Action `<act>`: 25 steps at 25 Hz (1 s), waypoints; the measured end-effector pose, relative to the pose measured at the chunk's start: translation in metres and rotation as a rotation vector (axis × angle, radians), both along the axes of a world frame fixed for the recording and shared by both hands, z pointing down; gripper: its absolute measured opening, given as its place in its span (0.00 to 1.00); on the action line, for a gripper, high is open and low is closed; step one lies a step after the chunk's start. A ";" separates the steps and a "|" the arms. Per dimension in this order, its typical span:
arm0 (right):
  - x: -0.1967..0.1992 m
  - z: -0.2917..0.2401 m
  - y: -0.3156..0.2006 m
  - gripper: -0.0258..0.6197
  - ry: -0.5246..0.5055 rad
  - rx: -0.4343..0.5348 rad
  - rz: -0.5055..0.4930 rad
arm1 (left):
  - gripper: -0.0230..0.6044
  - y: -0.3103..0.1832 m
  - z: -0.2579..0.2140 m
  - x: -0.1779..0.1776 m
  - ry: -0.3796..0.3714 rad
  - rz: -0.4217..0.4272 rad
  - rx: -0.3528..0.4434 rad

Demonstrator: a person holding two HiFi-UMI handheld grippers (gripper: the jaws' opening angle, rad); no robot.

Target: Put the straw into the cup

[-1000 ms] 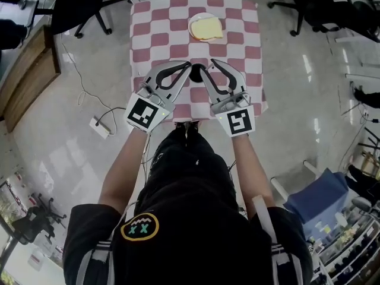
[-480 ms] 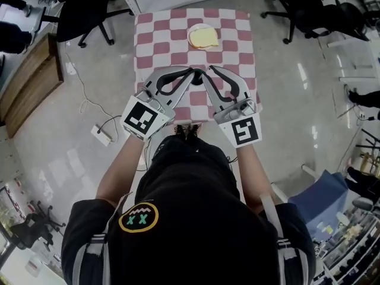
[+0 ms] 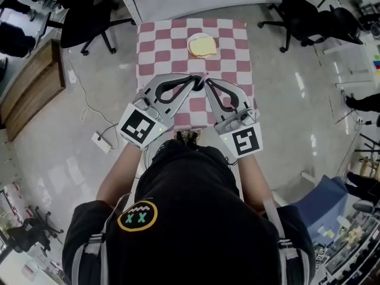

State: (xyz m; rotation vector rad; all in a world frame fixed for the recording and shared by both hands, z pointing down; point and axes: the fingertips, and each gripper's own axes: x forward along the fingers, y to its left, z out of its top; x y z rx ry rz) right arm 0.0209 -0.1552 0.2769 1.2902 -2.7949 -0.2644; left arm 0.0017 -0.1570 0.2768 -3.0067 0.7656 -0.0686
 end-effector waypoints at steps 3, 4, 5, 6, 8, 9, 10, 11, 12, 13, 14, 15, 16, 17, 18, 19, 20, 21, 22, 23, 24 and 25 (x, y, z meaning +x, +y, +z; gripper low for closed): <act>0.001 -0.001 0.002 0.07 0.008 -0.009 -0.008 | 0.07 0.002 -0.003 -0.001 0.003 -0.008 -0.012; 0.001 -0.001 0.003 0.07 0.003 -0.012 -0.012 | 0.07 0.002 -0.003 -0.001 0.000 -0.009 -0.013; 0.001 -0.001 0.004 0.07 0.000 -0.017 -0.018 | 0.07 0.003 -0.003 -0.001 -0.003 -0.011 -0.013; 0.001 -0.001 0.005 0.07 0.000 -0.020 -0.025 | 0.07 0.003 -0.001 -0.001 -0.007 -0.011 -0.013; -0.001 0.001 0.005 0.07 0.009 -0.027 -0.037 | 0.07 0.004 0.003 -0.002 -0.017 -0.005 -0.007; -0.002 0.002 0.005 0.07 0.011 -0.030 -0.041 | 0.07 0.005 0.004 -0.002 -0.020 -0.002 -0.004; -0.002 0.003 0.005 0.07 0.011 -0.033 -0.044 | 0.07 0.005 0.004 -0.002 -0.019 -0.005 -0.008; -0.003 0.003 0.005 0.07 0.011 -0.036 -0.047 | 0.07 0.005 0.004 -0.002 -0.014 -0.011 -0.013; -0.003 0.003 0.005 0.07 0.012 -0.036 -0.048 | 0.07 0.005 0.003 -0.001 -0.012 -0.014 -0.016; -0.003 0.003 0.004 0.07 0.011 -0.035 -0.049 | 0.07 0.005 0.003 -0.001 -0.013 -0.014 -0.014; -0.003 0.002 0.004 0.07 0.008 -0.033 -0.049 | 0.07 0.005 0.003 0.000 -0.016 -0.012 -0.009; -0.002 0.002 0.004 0.07 0.006 -0.032 -0.049 | 0.07 0.006 0.004 0.000 -0.020 -0.006 -0.002; -0.002 0.002 0.004 0.07 0.002 -0.031 -0.049 | 0.07 0.006 0.005 0.000 -0.025 -0.002 0.004; -0.002 0.002 0.004 0.07 -0.001 -0.031 -0.050 | 0.07 0.006 0.006 0.001 -0.028 0.000 0.007; -0.002 0.002 0.004 0.07 -0.004 -0.031 -0.050 | 0.07 0.006 0.006 0.001 -0.030 0.001 0.008; -0.001 0.002 0.003 0.07 -0.005 -0.032 -0.050 | 0.07 0.006 0.006 0.001 -0.030 0.000 0.007; -0.001 0.002 0.003 0.07 -0.006 -0.033 -0.049 | 0.07 0.005 0.006 0.002 -0.028 -0.004 0.004; -0.001 0.002 0.002 0.07 -0.006 -0.032 -0.049 | 0.07 0.005 0.004 0.002 -0.024 -0.010 -0.002; -0.001 0.002 0.002 0.07 -0.006 -0.031 -0.049 | 0.07 0.004 0.003 0.002 -0.019 -0.016 -0.008; -0.001 0.002 0.002 0.07 -0.007 -0.031 -0.048 | 0.07 0.004 0.002 0.002 -0.017 -0.018 -0.010; -0.001 0.002 0.002 0.07 -0.007 -0.030 -0.048 | 0.07 0.004 0.002 0.002 -0.017 -0.017 -0.010; -0.001 0.003 0.002 0.07 -0.007 -0.030 -0.047 | 0.07 0.005 0.003 0.002 -0.019 -0.013 -0.007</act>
